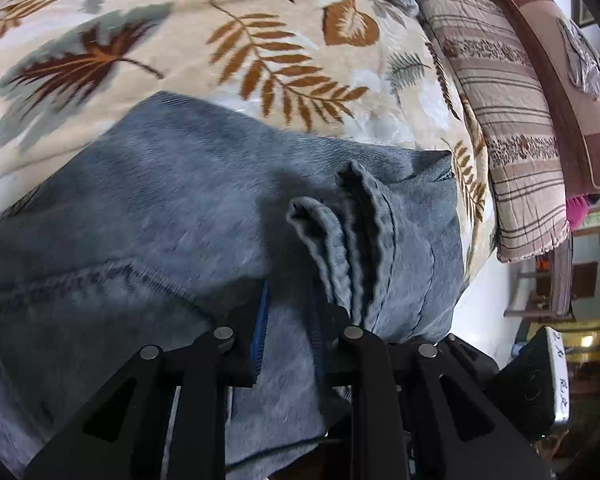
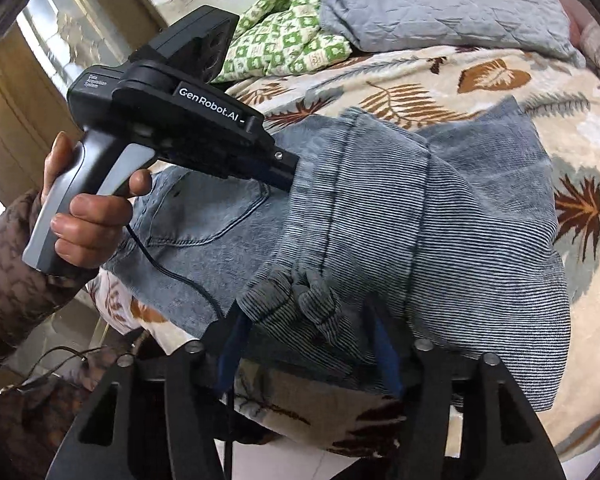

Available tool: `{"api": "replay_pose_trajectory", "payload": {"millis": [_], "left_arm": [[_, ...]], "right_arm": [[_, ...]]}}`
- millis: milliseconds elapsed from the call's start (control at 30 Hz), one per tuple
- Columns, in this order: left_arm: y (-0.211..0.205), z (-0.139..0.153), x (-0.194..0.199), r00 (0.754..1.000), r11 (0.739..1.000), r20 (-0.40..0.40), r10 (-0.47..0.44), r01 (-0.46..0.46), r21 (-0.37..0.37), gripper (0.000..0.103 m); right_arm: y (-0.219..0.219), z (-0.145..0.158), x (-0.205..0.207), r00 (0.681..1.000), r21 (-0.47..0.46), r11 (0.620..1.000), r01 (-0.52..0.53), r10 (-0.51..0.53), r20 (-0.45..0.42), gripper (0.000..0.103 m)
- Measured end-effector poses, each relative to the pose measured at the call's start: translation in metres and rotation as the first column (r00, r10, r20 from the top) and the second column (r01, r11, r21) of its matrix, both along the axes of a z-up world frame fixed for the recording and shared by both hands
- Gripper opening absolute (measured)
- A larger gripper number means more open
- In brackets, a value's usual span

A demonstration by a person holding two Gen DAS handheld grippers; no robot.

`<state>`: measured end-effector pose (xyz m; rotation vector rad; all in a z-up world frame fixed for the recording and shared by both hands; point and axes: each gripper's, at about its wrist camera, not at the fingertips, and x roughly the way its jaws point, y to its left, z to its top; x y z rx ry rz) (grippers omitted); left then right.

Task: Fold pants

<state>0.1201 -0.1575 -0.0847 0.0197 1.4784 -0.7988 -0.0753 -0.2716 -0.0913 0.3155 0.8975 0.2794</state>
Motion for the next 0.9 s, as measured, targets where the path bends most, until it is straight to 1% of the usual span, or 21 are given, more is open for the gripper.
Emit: {"api": "replay_pose_trajectory", "payload": {"millis": [33, 100, 133, 167, 200, 267, 433, 533, 600, 733, 833, 900], "left_arm": [[0.004, 0.003, -0.003, 1.000, 1.000, 0.012, 0.016, -0.016, 0.004, 0.020], [0.012, 0.010, -0.010, 0.997, 0.998, 0.058, 0.055, -0.056, 0.022, 0.029], [0.016, 0.016, -0.016, 0.992, 0.996, 0.094, 0.079, -0.082, 0.032, 0.032], [0.018, 0.019, -0.020, 0.989, 0.994, 0.119, 0.093, -0.098, 0.038, 0.040], [0.020, 0.023, -0.025, 0.983, 0.993, 0.146, 0.108, -0.115, 0.041, 0.045], [0.026, 0.030, -0.036, 0.972, 0.988, 0.194, 0.136, -0.146, 0.040, 0.047], [0.033, 0.042, -0.055, 0.955, 0.981, 0.236, 0.181, -0.191, 0.019, 0.048], [0.032, 0.046, -0.066, 0.947, 0.979, 0.260, 0.190, -0.203, 0.022, 0.053], [0.032, 0.048, -0.071, 0.943, 0.978, 0.272, 0.191, -0.205, 0.026, 0.055], [0.029, 0.046, -0.075, 0.942, 0.976, 0.274, 0.194, -0.213, 0.039, 0.059], [0.026, 0.044, -0.075, 0.940, 0.974, 0.281, 0.194, -0.219, 0.061, 0.059], [0.024, 0.042, -0.075, 0.938, 0.971, 0.286, 0.197, -0.227, 0.076, 0.060]], "right_arm": [[0.001, 0.003, -0.002, 1.000, 0.001, 1.000, -0.003, 0.003, 0.006, 0.065], [0.002, 0.010, -0.009, 1.000, 0.001, 1.000, -0.009, 0.009, 0.019, 0.065], [0.003, 0.013, -0.012, 1.000, -0.003, 1.000, -0.011, 0.011, 0.024, 0.065], [0.004, 0.018, -0.016, 0.999, -0.010, 1.000, -0.012, 0.012, 0.035, 0.065], [0.004, 0.023, -0.019, 0.999, -0.012, 1.000, -0.013, 0.014, 0.046, 0.065], [0.002, 0.030, -0.026, 0.998, -0.015, 1.000, -0.005, 0.006, 0.064, 0.066], [-0.009, 0.048, -0.040, 0.995, -0.024, 0.999, 0.034, -0.032, 0.096, 0.073], [-0.017, 0.056, -0.044, 0.992, -0.030, 0.998, 0.059, -0.055, 0.110, 0.077], [-0.024, 0.059, -0.045, 0.991, -0.037, 0.996, 0.077, -0.072, 0.117, 0.082], [-0.040, 0.066, -0.047, 0.984, -0.047, 0.991, 0.126, -0.119, 0.133, 0.087], [-0.059, 0.068, -0.046, 0.978, -0.024, 0.986, 0.167, -0.162, 0.133, 0.089], [-0.076, 0.066, -0.045, 0.970, 0.003, 0.977, 0.213, -0.212, 0.119, 0.090]]}}
